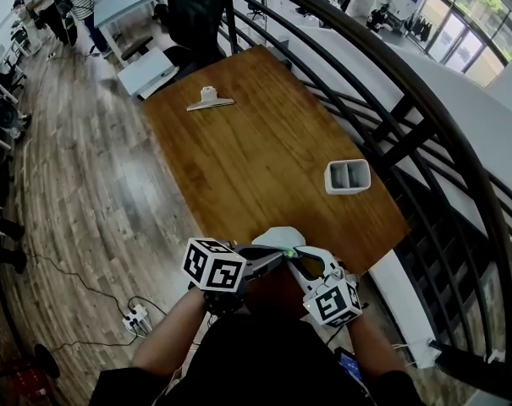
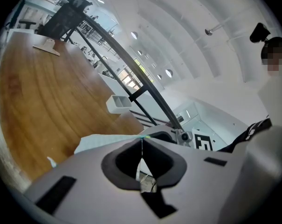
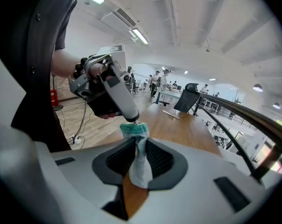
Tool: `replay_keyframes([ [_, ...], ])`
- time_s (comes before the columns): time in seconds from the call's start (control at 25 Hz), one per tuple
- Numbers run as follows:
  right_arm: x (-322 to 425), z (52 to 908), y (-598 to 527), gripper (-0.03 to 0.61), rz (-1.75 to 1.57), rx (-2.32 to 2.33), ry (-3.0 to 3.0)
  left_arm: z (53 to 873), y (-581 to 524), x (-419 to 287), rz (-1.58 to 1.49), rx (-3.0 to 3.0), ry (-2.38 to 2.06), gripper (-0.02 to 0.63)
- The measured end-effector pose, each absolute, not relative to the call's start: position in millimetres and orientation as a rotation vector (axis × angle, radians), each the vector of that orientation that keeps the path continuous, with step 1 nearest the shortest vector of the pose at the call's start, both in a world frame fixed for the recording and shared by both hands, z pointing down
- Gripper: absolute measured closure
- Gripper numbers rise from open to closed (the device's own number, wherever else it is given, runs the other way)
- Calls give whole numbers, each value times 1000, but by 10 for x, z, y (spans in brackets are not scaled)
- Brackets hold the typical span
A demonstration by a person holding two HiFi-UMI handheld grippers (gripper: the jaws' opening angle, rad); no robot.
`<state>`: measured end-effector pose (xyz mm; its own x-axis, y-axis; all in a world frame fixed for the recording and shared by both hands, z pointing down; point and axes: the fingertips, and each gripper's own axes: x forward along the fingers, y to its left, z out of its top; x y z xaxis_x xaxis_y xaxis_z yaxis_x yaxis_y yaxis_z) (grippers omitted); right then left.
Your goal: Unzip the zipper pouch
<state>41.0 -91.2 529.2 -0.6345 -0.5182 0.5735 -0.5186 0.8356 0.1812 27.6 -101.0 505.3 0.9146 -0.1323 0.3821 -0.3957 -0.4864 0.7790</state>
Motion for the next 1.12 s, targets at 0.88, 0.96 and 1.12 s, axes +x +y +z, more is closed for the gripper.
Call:
replay_keyframes([
  [0.88, 459, 5130, -872, 540, -133, 746, -2377, 5077, -1066, 380, 447, 2163, -393, 600],
  [0.96, 462, 5129, -882, 543, -127, 751, -2383, 5081, -1084, 379, 445, 2162, -402, 600],
  [1.12, 469, 5115, -914, 546, -111, 760, -2393, 5072, -1129, 383, 465, 2179, -425, 598],
])
